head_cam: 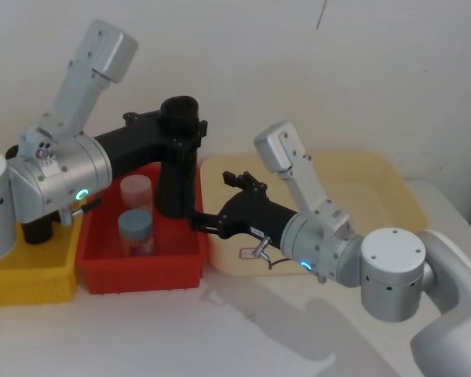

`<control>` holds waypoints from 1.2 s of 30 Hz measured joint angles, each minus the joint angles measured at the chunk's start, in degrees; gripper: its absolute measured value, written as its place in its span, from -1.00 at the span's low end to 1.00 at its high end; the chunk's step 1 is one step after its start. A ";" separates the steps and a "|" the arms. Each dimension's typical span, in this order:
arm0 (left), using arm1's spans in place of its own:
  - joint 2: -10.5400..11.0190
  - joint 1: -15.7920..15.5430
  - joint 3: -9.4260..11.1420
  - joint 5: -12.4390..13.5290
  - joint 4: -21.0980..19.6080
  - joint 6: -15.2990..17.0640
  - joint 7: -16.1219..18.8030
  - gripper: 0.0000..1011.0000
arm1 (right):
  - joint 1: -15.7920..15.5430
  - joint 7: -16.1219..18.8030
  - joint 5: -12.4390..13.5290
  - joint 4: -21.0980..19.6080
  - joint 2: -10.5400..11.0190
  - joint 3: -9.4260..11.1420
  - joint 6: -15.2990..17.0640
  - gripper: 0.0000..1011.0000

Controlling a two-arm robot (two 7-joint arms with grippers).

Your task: Pick up the garbage bag with the one hand and transfer it to the other hand.

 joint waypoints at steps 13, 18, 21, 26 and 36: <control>-0.04 0.70 0.45 -0.69 -0.79 -0.63 0.70 -0.25 | -0.07 -0.08 1.27 0.03 -1.10 0.30 1.45 0.98; 0.04 0.84 0.71 -0.81 -0.84 -1.06 0.84 -0.25 | -0.31 0.08 2.16 -0.20 -1.20 0.48 1.85 0.98; 0.09 0.85 0.89 -0.83 -0.84 -1.42 0.87 -0.25 | -0.50 0.53 2.93 -0.79 -1.17 0.70 2.24 0.98; 0.14 0.78 1.20 -0.81 -0.74 -2.09 0.96 -0.25 | -0.97 1.81 4.81 -1.76 -0.97 1.18 3.27 0.98; -0.13 0.55 1.80 -0.84 -0.52 -3.17 1.24 -0.25 | -2.00 4.36 10.05 -3.36 -1.56 2.66 5.58 0.98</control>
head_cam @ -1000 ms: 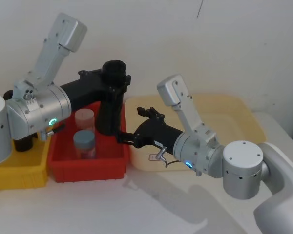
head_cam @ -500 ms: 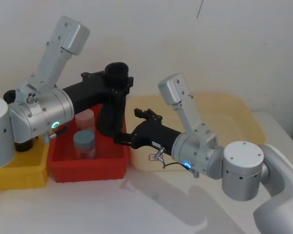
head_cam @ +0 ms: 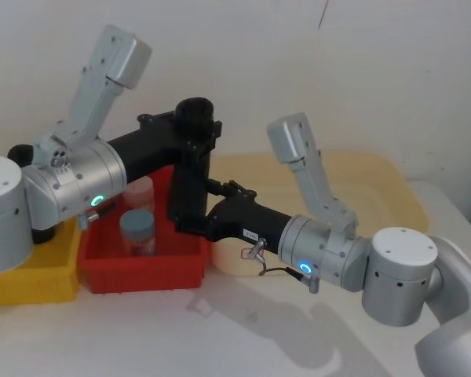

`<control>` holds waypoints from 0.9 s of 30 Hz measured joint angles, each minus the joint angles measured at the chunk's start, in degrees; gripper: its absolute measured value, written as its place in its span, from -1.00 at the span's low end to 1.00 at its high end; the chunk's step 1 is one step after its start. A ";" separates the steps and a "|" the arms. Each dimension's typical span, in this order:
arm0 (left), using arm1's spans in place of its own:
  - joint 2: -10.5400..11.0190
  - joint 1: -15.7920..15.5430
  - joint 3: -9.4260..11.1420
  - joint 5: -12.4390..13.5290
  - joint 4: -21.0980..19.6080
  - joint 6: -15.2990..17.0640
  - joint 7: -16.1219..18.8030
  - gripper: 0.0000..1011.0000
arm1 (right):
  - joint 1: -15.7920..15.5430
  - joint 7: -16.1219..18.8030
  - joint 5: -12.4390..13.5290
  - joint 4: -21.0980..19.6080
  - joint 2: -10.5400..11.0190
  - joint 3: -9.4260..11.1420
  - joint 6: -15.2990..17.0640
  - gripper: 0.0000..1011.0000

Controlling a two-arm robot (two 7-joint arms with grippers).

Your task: Pick up the garbage bag with the one hand and transfer it to the other hand.

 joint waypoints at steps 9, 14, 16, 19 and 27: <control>-0.44 0.00 0.27 -0.85 -0.19 -0.33 0.10 -0.25 | -0.87 0.10 4.27 -0.65 -2.06 1.56 1.85 0.98; -0.55 0.02 0.35 -1.33 -0.33 -0.41 0.10 -0.25 | -1.01 -0.93 5.42 -0.65 -3.20 2.01 2.03 0.98; -0.55 0.05 0.39 -1.59 -0.37 -0.42 0.07 -0.25 | -1.01 -1.31 5.54 -0.60 -3.44 2.07 2.00 0.98; -0.50 0.09 0.45 -1.89 -0.45 -0.42 0.02 -0.25 | -1.01 -2.19 5.60 -0.32 -3.91 2.11 1.80 0.98; -0.25 0.12 0.62 -2.41 -0.51 -0.55 -0.06 -0.25 | -0.70 -4.17 5.51 0.73 -4.86 1.95 1.12 0.98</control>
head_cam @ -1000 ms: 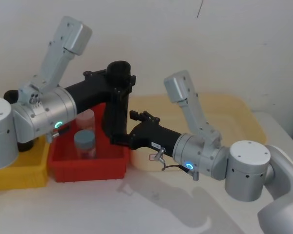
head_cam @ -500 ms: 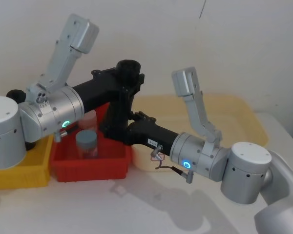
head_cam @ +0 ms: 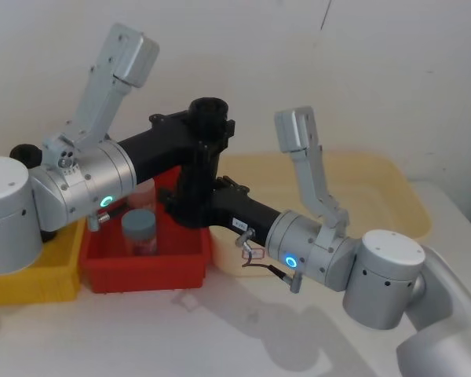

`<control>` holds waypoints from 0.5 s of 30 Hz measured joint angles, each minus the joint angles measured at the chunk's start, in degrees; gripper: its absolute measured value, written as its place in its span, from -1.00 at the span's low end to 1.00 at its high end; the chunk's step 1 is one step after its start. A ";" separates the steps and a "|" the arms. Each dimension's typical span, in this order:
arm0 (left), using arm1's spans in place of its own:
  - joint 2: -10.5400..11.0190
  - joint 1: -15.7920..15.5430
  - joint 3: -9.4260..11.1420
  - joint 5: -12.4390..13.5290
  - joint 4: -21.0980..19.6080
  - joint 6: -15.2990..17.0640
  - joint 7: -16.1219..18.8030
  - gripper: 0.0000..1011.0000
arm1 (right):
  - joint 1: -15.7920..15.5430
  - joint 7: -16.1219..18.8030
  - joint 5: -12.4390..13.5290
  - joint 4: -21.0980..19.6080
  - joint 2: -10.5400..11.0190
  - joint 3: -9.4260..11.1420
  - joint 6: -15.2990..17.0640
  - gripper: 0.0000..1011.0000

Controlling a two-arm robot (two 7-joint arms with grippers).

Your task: Pick up the garbage bag with the one hand and transfer it to the other hand.

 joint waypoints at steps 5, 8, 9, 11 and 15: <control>0.13 0.00 0.11 -0.19 -0.03 -0.16 0.01 -0.25 | 0.14 -0.67 -0.08 0.34 -0.29 -0.10 -0.21 0.87; 0.20 0.00 0.15 -0.27 -0.05 -0.22 0.04 -0.25 | 0.19 -1.01 -0.14 0.52 -0.43 -0.17 -0.30 0.76; 0.22 0.00 0.16 -0.29 -0.05 -0.23 0.04 -0.25 | 0.22 -1.13 -0.17 0.59 -0.50 -0.19 -0.35 0.71; 0.26 -0.01 0.18 -0.34 -0.06 -0.27 0.05 -0.25 | 0.25 -1.27 -0.21 0.69 -0.56 -0.22 -0.40 0.56; 0.28 -0.01 0.21 -0.39 -0.07 -0.33 0.07 -0.25 | 0.29 -1.48 -0.24 0.77 -0.66 -0.26 -0.46 0.37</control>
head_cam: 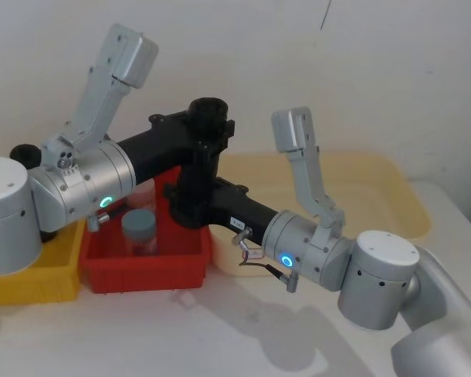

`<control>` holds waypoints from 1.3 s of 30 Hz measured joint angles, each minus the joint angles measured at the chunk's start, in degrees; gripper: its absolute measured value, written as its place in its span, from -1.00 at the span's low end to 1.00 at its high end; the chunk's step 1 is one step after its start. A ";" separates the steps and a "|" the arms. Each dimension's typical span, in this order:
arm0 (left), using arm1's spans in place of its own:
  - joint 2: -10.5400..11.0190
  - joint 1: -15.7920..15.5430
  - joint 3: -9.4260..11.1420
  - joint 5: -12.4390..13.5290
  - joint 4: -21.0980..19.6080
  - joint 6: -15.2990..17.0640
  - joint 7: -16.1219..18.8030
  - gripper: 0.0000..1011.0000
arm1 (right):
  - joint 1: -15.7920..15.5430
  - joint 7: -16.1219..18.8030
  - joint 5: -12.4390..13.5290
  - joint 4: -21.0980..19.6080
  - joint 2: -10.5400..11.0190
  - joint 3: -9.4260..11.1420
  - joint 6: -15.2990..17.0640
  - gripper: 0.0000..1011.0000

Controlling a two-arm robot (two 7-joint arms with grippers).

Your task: Pick up the garbage bag with the one hand and transfer it to the other hand.

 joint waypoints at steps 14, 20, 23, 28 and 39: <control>0.08 0.00 0.08 -0.09 0.00 -0.09 0.08 -0.19 | 0.06 -0.43 -0.07 0.23 -0.17 -0.09 -0.17 0.10; 0.07 0.00 0.08 -0.15 0.00 -0.12 0.09 0.12 | 0.03 -0.61 -0.04 0.20 -0.01 -0.11 -0.34 0.10; 0.08 -0.01 0.10 -0.17 -0.01 -0.12 0.12 0.29 | -0.03 -0.89 -0.04 0.15 0.11 -0.04 -0.45 0.10; 0.26 0.16 0.06 -0.24 -0.25 -0.10 0.53 0.56 | -0.12 -1.79 -0.09 0.04 0.41 0.39 -0.74 0.10; 1.55 1.87 -2.07 -2.12 -2.02 1.22 2.08 0.98 | 0.83 -4.40 -0.92 1.16 1.56 1.74 -1.18 0.10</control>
